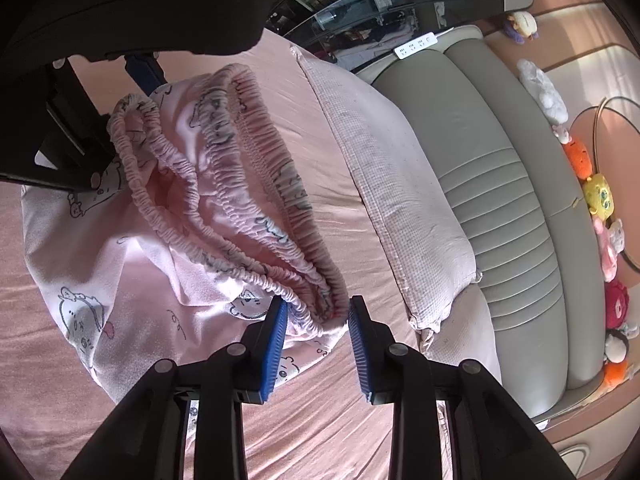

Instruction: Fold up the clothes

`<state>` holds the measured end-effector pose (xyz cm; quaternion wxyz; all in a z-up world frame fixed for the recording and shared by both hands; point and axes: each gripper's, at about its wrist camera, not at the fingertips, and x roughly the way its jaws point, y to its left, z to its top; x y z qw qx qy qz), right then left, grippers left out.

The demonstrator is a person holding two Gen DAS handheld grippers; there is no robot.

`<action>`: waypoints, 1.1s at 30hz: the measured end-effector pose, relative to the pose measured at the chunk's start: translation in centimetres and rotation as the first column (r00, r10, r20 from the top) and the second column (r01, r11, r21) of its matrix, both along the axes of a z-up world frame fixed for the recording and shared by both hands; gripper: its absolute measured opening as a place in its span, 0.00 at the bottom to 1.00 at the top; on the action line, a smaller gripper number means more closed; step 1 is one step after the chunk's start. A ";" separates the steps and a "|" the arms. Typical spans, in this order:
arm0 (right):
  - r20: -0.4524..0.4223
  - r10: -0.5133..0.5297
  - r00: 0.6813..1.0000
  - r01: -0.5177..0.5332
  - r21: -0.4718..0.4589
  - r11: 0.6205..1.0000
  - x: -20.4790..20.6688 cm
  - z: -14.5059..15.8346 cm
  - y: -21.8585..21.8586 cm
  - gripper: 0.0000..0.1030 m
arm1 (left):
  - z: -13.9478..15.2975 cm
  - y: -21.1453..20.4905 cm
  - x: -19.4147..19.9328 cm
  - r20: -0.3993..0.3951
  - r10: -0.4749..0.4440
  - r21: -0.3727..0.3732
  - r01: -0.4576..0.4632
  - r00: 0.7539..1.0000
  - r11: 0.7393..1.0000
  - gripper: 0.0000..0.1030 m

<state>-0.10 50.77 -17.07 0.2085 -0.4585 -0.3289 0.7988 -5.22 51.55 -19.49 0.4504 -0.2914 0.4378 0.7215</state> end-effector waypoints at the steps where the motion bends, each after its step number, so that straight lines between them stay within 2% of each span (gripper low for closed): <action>1: -0.006 -0.009 1.000 0.009 -0.007 1.000 0.0 0.2 0.2 0.32 | 0.2 -0.1 0.0 -0.003 0.007 0.011 -0.007 1.000 1.000 0.66; 6: -0.039 -0.066 0.997 0.066 -0.018 0.998 0.5 1.4 1.2 0.48 | 1.3 -0.2 -0.7 0.000 0.033 0.046 -0.033 0.999 0.998 0.67; 12: -0.054 -0.110 0.993 0.108 -0.037 0.993 1.7 2.4 1.4 0.56 | 1.6 -0.2 -0.3 -0.005 0.017 0.064 -0.016 1.000 0.998 0.68; 14: -0.059 -0.124 0.991 0.122 -0.044 0.992 2.1 2.7 1.5 0.63 | 1.6 -0.5 0.1 0.007 -0.007 0.075 0.007 1.000 0.997 0.72; 15: -0.061 -0.131 0.989 0.128 -0.047 0.991 2.3 2.9 1.6 0.69 | 1.7 -0.6 0.3 0.005 -0.012 0.082 0.012 1.000 0.997 0.80; 16: -0.064 -0.138 0.988 0.135 -0.050 0.990 2.5 3.1 1.6 0.71 | 1.8 -0.8 0.6 0.004 -0.019 0.085 0.018 1.000 0.996 0.84; 24: -0.061 -0.187 0.980 0.181 -0.096 0.979 4.1 4.2 1.4 0.74 | 2.0 -1.8 2.6 0.002 -0.060 0.065 0.060 0.998 0.996 0.84; 27: -0.068 -0.220 0.973 0.209 -0.139 0.968 4.9 4.6 1.2 0.74 | 2.0 -2.3 3.2 -0.003 -0.063 0.059 0.063 0.998 0.996 0.85; 31: -0.074 -0.264 0.962 0.243 -0.215 0.946 6.1 4.6 0.9 0.74 | 1.8 -3.3 4.5 -0.052 -0.094 0.046 0.097 0.994 0.994 0.85; 33: -0.072 -0.286 0.956 0.258 -0.267 0.929 6.7 4.4 0.7 0.74 | 1.5 -3.7 4.8 -0.032 -0.102 0.041 0.104 0.994 0.994 0.85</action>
